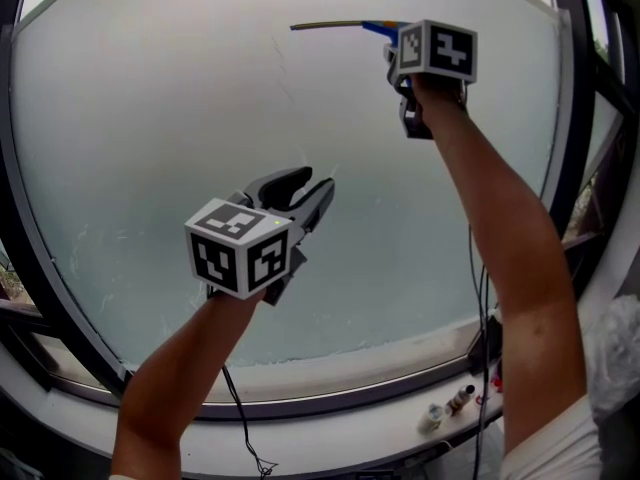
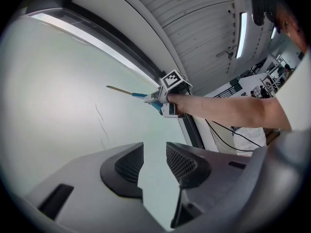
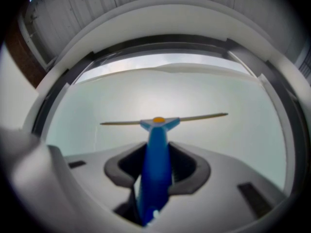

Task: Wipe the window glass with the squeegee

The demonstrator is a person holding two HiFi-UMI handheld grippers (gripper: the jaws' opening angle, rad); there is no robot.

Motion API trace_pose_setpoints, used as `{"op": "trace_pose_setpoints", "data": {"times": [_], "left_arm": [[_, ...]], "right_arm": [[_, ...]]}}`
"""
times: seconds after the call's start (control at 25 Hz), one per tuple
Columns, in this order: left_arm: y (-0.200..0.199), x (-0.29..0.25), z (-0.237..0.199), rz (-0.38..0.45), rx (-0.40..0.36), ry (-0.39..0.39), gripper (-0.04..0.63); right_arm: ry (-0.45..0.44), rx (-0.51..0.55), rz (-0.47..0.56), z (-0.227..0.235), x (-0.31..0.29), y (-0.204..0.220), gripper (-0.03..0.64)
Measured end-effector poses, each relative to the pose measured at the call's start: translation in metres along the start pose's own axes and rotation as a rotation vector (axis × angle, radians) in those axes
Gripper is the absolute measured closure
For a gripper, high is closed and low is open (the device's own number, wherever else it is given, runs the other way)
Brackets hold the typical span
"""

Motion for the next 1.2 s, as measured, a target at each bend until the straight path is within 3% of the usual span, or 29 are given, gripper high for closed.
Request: {"op": "trace_pose_setpoints", "data": {"times": [1.2], "left_arm": [[0.058,0.008,0.012,-0.043,0.114,0.005,0.430]], "right_arm": [[-0.008,0.032,-0.098,-0.002,0.021,0.078,0.465]]}}
Point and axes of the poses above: the fingertips, and each gripper's own axes: x backward along the fingers, z to its right, y out of its underside, the point moved 7 cm from there along x, backward along the fingers, and after that the axes turned 15 degrees about y, right-handed, at the moved point
